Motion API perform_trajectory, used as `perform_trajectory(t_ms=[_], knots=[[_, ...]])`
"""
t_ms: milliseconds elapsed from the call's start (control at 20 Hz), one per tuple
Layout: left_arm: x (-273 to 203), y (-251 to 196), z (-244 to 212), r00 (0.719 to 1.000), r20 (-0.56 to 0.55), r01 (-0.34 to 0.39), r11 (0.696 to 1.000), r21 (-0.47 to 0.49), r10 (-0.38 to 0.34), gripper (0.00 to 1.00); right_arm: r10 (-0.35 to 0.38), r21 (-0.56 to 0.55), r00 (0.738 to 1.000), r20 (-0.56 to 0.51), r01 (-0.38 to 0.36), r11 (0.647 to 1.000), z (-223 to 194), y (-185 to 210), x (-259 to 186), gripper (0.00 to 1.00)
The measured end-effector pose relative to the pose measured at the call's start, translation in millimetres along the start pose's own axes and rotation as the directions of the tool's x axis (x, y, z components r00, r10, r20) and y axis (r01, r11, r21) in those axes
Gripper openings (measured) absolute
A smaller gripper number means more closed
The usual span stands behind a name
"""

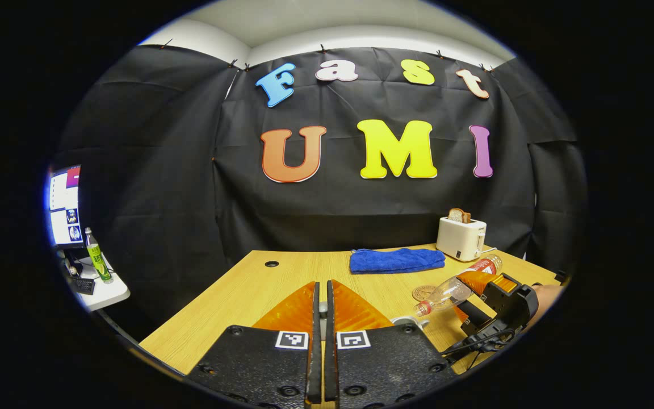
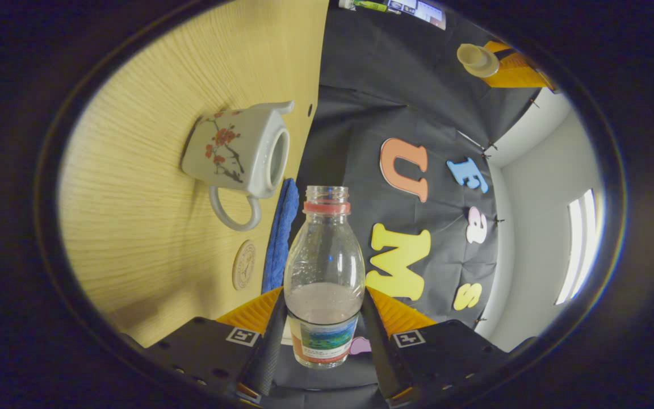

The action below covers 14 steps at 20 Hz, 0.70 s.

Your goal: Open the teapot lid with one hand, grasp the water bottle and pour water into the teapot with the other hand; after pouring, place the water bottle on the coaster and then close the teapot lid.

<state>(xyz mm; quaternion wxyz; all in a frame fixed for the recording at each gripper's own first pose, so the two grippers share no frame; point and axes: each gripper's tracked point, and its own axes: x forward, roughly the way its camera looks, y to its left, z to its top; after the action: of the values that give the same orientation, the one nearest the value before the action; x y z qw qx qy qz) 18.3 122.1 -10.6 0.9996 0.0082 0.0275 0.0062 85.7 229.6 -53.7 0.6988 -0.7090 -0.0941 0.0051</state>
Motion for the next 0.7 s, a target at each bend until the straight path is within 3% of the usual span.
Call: perform_trajectory(t_ms=[700], knots=[[-3.6,6.1,3.6,1.000,0.008,-0.018,1.000,-0.004,0.018,0.04,-0.060,-0.170,0.998,0.025,0.063,0.983,5.3,-11.6,4.0,0.70]])
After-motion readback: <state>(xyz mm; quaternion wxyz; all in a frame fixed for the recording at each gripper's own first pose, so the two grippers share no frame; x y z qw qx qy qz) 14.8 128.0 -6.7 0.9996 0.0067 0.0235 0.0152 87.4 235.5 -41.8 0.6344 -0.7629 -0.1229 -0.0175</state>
